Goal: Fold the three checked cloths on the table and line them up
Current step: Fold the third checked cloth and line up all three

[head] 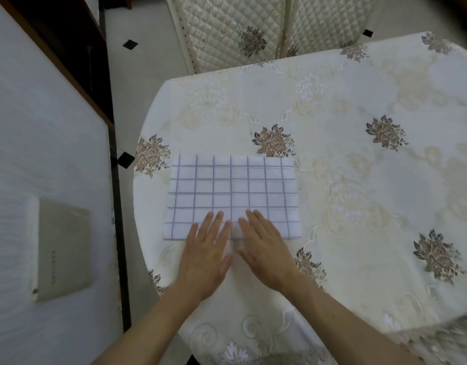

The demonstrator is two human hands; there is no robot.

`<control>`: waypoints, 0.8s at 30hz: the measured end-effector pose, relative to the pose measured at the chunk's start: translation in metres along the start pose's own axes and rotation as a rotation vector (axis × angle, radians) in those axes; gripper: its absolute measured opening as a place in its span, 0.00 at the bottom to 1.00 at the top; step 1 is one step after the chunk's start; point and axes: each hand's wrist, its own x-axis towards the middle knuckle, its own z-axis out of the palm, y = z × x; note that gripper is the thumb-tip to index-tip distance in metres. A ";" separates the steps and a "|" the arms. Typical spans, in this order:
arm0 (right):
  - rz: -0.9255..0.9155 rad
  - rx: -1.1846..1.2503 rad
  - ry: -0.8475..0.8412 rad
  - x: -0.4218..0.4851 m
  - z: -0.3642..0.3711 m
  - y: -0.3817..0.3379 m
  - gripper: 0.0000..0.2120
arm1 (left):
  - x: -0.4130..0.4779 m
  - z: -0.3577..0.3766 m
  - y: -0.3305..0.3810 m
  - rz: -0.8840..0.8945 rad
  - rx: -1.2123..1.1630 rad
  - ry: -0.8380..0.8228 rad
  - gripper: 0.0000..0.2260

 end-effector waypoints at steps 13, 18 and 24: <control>0.229 -0.181 -0.112 -0.040 0.002 0.030 0.25 | -0.035 0.004 -0.041 -0.129 0.159 -0.084 0.28; 0.296 -0.196 -0.107 -0.061 -0.004 0.045 0.30 | -0.050 0.002 -0.065 -0.154 0.161 -0.078 0.28; 0.409 -0.182 -0.070 -0.076 -0.007 0.056 0.31 | -0.056 -0.009 -0.086 -0.193 0.156 -0.011 0.29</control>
